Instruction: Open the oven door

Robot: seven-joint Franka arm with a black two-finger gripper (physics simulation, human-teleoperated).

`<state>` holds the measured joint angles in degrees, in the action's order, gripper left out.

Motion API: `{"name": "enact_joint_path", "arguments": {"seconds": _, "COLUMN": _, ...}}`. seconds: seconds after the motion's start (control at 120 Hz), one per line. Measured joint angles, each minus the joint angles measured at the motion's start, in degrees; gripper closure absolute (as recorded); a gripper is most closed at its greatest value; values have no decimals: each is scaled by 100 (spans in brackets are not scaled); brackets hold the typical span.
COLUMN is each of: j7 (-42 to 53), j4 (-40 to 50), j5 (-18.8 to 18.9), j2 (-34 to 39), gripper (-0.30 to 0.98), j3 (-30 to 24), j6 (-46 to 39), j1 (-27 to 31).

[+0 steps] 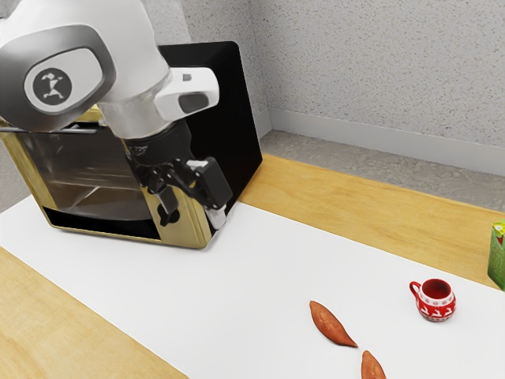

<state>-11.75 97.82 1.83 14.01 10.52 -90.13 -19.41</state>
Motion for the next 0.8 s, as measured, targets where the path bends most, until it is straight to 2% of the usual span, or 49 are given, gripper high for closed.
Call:
{"name": "enact_joint_path", "arguments": {"seconds": 0.1, "j7": -565, "j4": 160, "j5": 50, "j2": 182, "gripper": 0, "j3": 48, "j6": -163, "j1": -54}}
{"name": "enact_joint_path", "arguments": {"seconds": 0.15, "j7": -812, "j4": 171, "j5": 120, "j2": 351, "gripper": 0, "j3": 252, "j6": -265, "j1": 163}}
{"name": "enact_joint_path", "arguments": {"seconds": 0.233, "j7": -1179, "j4": 170, "j5": 202, "j2": 345, "gripper": 0, "j3": 511, "j6": -956, "j1": 1294}}
{"name": "enact_joint_path", "arguments": {"seconds": 0.3, "j7": -1437, "j4": 258, "j5": 212, "j2": 521, "gripper": 0, "j3": 192, "j6": -1528, "j1": 2407}}
{"name": "enact_joint_path", "arguments": {"seconds": 0.358, "j7": -1658, "j4": 369, "j5": -110, "j2": 623, "gripper": 0, "j3": -143, "j6": -1984, "j1": 3291}}
{"name": "enact_joint_path", "arguments": {"seconds": 0.417, "j7": -2011, "j4": 429, "j5": -483, "j2": 650, "gripper": 0, "j3": -234, "j6": -2327, "j1": 3697}}
{"name": "enact_joint_path", "arguments": {"seconds": 0.517, "j7": -2617, "j4": 617, "j5": -837, "j2": 581, "gripper": 0, "j3": -67, "j6": -2862, "j1": 3845}}
{"name": "enact_joint_path", "arguments": {"seconds": 0.583, "j7": -2970, "j4": 955, "j5": -872, "j2": 647, "gripper": 0, "j3": 612, "j6": -3315, "j1": 3149}}
{"name": "enact_joint_path", "arguments": {"seconds": 0.633, "j7": -3215, "j4": 1041, "j5": -872, "j2": 641, "gripper": 0, "j3": 849, "j6": -3578, "j1": 3005}}
{"name": "enact_joint_path", "arguments": {"seconds": 0.733, "j7": -3714, "j4": 1059, "j5": -875, "j2": 516, "gripper": 0, "j3": 978, "j6": -3947, "j1": 3077}}
{"name": "enact_joint_path", "arguments": {"seconds": 0.8, "j7": -3992, "j4": 1448, "j5": -820, "j2": 852, "gripper": 0, "j3": 871, "j6": -4168, "j1": 3362}}
